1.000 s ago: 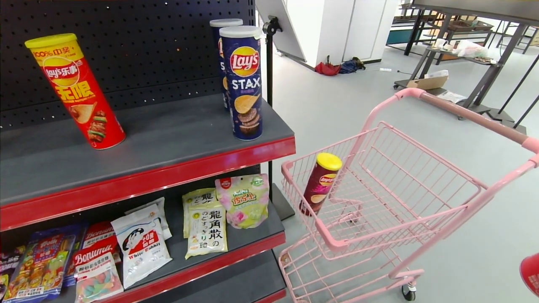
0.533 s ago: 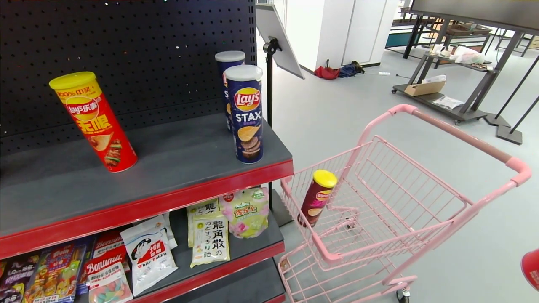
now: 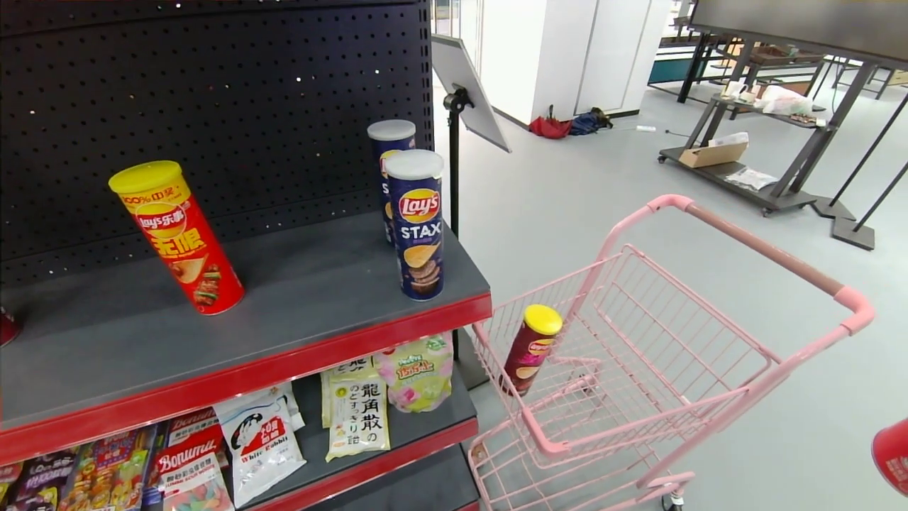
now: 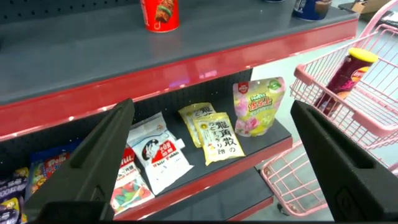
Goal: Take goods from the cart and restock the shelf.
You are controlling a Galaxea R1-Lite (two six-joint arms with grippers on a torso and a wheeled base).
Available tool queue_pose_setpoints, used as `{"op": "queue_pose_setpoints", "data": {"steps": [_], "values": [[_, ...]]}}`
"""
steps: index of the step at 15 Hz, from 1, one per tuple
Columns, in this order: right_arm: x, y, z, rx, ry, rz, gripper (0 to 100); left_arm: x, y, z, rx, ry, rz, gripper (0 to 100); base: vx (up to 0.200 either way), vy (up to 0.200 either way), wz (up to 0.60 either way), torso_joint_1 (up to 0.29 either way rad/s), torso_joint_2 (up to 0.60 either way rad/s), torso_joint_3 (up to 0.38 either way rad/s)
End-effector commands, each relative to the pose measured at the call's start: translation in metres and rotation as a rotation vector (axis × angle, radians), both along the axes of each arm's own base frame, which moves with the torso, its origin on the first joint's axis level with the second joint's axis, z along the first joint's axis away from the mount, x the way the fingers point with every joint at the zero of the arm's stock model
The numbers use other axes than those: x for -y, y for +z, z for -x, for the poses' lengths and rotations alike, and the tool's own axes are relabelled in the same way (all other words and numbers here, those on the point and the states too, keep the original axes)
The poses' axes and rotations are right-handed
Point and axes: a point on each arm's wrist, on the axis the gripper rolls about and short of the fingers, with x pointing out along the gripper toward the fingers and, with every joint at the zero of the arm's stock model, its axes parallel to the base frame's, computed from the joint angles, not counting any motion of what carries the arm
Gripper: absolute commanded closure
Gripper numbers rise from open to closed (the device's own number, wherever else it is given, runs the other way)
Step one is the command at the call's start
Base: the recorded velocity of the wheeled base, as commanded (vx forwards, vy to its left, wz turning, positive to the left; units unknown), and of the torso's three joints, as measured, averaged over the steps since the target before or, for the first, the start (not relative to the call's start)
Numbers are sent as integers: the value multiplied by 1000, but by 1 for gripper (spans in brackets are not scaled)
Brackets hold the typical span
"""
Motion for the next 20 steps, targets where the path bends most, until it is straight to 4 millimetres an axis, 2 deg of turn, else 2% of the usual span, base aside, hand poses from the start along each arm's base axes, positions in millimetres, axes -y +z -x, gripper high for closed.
{"op": "queue_pose_setpoints", "data": {"steps": [1,2,9,11,15,20], "values": [[0,-3,-3,-20,-2,10,100,0,0,0,-1,0,0,0,0,0,0,80,-203,-110],[0,-3,-1,-16,-1,14,100,0,0,0,-1,0,0,0,0,0,0,32,-61,-41],[0,-5,3,-4,4,24,100,0,0,0,-1,0,-2,0,0,0,600,6,-7,-4],[-1,-10,10,14,7,41,100,0,0,0,-1,0,-5,0,0,0,0,0,0,0],[-2,-28,39,119,73,41,100,0,0,0,1,-1,-8,0,0,0,0,0,0,0],[-2,-49,47,131,81,44,100,0,0,0,1,-1,-14,0,0,200,0,3,4,2]]}}
